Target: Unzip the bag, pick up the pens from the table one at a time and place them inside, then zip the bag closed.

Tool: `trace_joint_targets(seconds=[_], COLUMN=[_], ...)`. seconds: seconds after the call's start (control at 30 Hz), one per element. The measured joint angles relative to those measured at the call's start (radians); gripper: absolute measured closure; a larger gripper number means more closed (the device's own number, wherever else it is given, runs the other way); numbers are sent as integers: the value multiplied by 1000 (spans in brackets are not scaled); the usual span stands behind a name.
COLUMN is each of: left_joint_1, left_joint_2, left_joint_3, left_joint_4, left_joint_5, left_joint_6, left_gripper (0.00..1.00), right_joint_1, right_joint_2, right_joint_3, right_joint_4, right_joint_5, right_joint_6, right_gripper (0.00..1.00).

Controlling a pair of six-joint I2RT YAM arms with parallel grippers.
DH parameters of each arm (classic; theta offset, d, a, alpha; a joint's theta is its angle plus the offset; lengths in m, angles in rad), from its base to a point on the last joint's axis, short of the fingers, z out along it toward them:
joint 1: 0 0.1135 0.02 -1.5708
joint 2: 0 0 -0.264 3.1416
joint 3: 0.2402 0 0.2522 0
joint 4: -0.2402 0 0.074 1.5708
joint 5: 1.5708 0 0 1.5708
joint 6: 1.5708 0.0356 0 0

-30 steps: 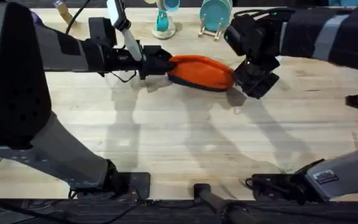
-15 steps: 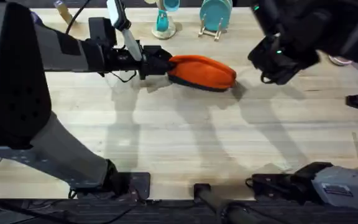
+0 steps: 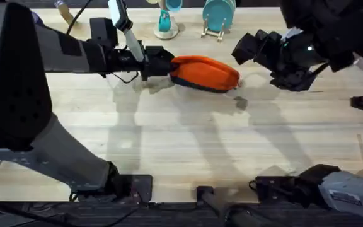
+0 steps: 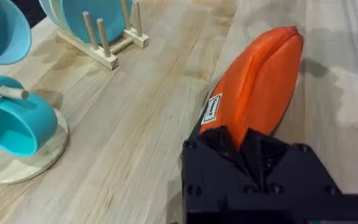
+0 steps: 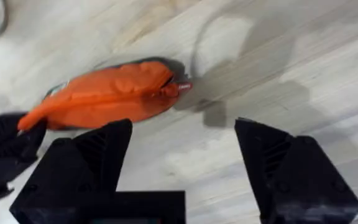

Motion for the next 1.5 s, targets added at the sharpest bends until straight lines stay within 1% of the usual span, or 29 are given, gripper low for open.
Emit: trace_joint_targets(seconds=[0.03, 0.07, 0.1, 0.2, 0.23, 0.27, 0.3, 0.37, 0.53, 0.67, 0.83, 1.07, 1.17, 1.33, 1.5], left_joint_1=[0, 0, 0, 6, 9, 10, 12, 13, 13, 13, 13, 13, 13, 13, 13], left_joint_2=[0, 0, 0, 0, 0, 0, 0, 0, -1, -41, -184, -378, -450, -554, -635], left_joint_3=[0, 0, 0, 0, 0, 0, 0, 0, 0, 0, 0, 0, 0, 0, 0], left_joint_4=[0, 0, 3, 12, 11, 12, 11, 11, 2, -65, -228, -480, -566, -665, -736], left_joint_5=[0, 0, 2, 21, 24, 26, 27, 27, 30, 14, -77, -256, -327, -410, -448], left_joint_6=[0, 0, 0, -9, -14, -18, -27, -34, -39, -44, -47, -49, -48, -49, -49], left_gripper=[954, 920, 801, 385, 218, 83, 27, 10, 7, 7, 7, 6, 6, 7, 6], right_joint_1=[0, 0, 0, 0, 0, 0, 0, 0, 0, 0, 0, 0, 2, 41, 100], right_joint_2=[-4, -7, -9, -10, -10, -10, -10, -10, -10, -10, -10, -10, -11, -52, -108], right_joint_3=[0, 0, 0, 0, 0, 0, 0, 0, 0, 0, 0, 0, 0, 0, 0], right_joint_4=[0, -1, -1, -1, -1, -1, -1, -1, -1, -1, -1, -1, -1, -1, -12], right_joint_5=[-11, -20, -25, -38, -42, -43, -45, -47, -49, -49, -49, -50, -53, -57, -58], right_joint_6=[-14, -26, -34, -52, -55, -58, -64, -73, -92, -98, -112, -176, -213, -314, -445], right_gripper=[5, 5, 5, 5, 5, 5, 5, 5, 5, 5, 5, 5, 5, 6, 6])
